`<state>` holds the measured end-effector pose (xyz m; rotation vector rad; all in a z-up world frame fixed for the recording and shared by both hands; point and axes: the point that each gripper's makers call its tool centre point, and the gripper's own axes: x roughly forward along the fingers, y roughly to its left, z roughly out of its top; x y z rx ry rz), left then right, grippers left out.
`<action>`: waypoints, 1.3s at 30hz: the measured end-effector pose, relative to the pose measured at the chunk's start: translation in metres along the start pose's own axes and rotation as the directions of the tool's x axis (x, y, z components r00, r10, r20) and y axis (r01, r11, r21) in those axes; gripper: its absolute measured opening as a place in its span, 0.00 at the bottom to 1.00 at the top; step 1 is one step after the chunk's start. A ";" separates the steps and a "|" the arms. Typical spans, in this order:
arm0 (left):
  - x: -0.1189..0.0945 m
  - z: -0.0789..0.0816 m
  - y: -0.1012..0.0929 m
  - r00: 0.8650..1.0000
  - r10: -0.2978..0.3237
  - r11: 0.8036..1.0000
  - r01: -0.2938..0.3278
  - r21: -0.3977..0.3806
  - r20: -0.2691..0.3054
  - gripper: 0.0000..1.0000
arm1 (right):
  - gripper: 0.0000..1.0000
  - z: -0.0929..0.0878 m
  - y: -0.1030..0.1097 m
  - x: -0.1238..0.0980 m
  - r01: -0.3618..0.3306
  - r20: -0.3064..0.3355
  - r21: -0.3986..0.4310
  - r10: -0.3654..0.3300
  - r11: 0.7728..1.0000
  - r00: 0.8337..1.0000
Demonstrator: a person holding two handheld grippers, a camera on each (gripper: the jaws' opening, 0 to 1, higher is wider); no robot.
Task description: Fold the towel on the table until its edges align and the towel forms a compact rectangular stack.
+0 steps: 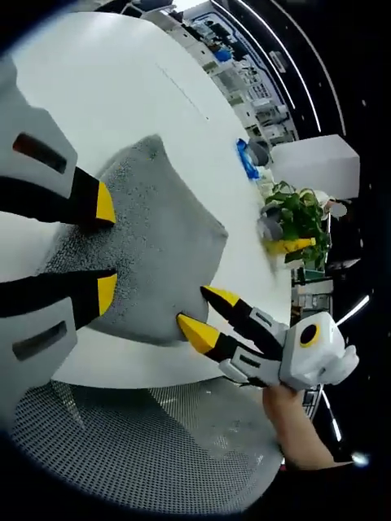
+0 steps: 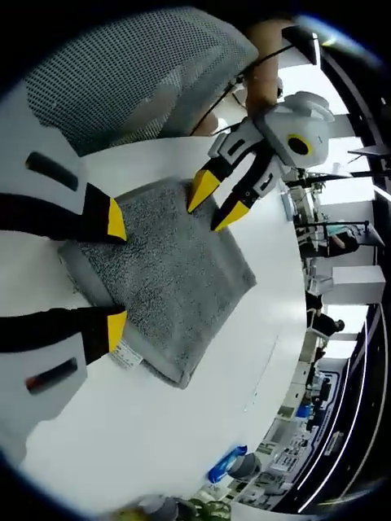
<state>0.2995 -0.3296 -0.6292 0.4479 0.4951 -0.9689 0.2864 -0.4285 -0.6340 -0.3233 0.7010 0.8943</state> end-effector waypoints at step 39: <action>0.083 0.034 0.093 0.999 0.009 0.999 -0.008 0.042 -0.031 0.21 | 0.28 0.036 -0.117 0.043 0.082 -0.013 0.049 -0.082 0.995 0.997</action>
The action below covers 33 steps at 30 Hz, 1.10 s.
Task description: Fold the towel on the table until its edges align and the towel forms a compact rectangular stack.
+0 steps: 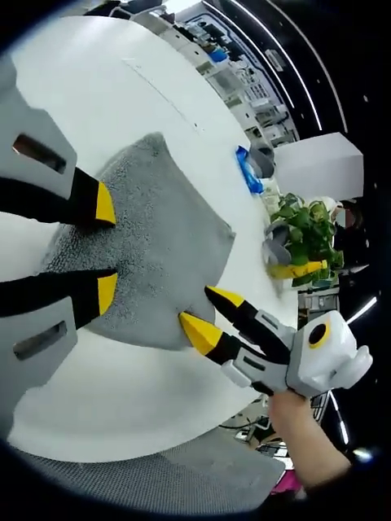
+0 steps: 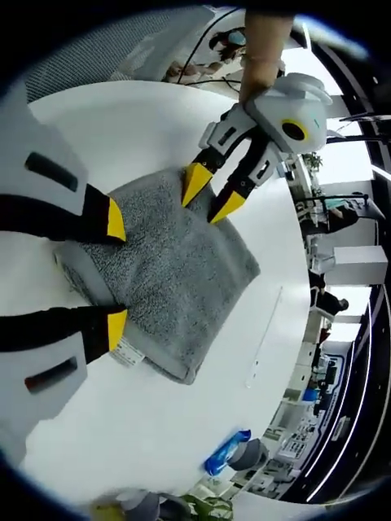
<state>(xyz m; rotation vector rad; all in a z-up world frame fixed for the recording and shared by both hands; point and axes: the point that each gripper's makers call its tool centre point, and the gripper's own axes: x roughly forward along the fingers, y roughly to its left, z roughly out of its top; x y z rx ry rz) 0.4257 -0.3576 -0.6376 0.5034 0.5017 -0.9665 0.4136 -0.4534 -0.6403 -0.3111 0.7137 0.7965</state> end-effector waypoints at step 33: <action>-0.140 0.054 -0.061 0.924 0.206 0.938 -0.092 -0.335 0.322 0.99 | 0.84 -0.008 0.048 -0.150 0.140 0.299 0.139 -0.176 0.980 0.938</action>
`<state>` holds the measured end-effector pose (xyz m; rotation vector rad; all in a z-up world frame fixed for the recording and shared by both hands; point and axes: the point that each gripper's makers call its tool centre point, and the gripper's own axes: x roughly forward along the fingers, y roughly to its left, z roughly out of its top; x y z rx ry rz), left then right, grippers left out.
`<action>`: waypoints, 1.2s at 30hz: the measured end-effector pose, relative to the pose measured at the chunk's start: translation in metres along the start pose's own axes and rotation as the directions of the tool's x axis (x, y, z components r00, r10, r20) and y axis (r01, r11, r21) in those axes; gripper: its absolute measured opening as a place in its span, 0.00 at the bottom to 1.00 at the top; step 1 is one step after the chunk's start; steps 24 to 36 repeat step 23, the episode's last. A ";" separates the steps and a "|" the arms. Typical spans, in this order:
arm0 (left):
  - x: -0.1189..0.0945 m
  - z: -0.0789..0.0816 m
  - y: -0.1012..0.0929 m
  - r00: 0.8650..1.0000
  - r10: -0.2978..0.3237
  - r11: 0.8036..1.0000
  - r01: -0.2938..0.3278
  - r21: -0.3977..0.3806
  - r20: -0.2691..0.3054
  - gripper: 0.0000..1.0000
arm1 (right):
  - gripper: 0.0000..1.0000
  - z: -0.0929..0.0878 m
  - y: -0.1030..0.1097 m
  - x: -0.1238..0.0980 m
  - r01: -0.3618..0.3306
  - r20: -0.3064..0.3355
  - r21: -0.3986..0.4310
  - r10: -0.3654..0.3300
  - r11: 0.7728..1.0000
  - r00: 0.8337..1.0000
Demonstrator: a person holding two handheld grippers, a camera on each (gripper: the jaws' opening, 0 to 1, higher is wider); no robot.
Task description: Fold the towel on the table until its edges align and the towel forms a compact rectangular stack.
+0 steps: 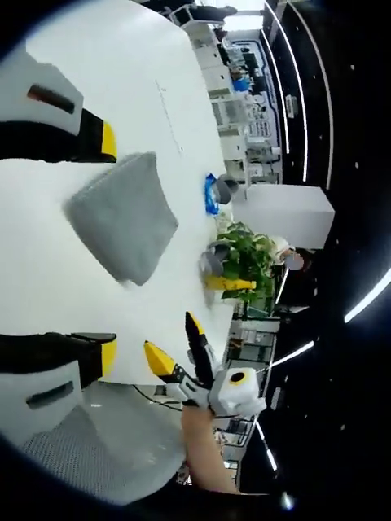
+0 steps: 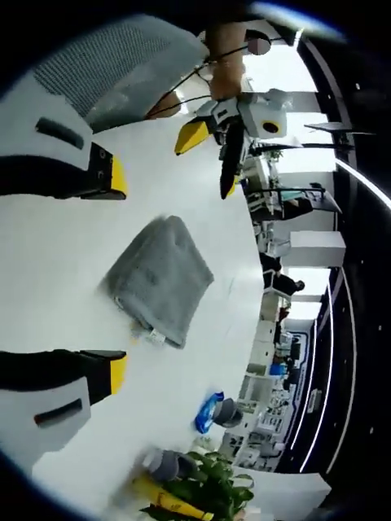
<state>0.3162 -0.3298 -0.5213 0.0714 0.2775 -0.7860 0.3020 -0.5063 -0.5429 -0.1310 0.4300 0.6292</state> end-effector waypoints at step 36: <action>-0.050 0.037 -0.027 0.986 0.077 0.996 -0.072 -0.043 0.147 0.99 | 0.95 0.016 -0.048 -0.097 0.328 0.110 -0.001 -0.326 0.945 0.939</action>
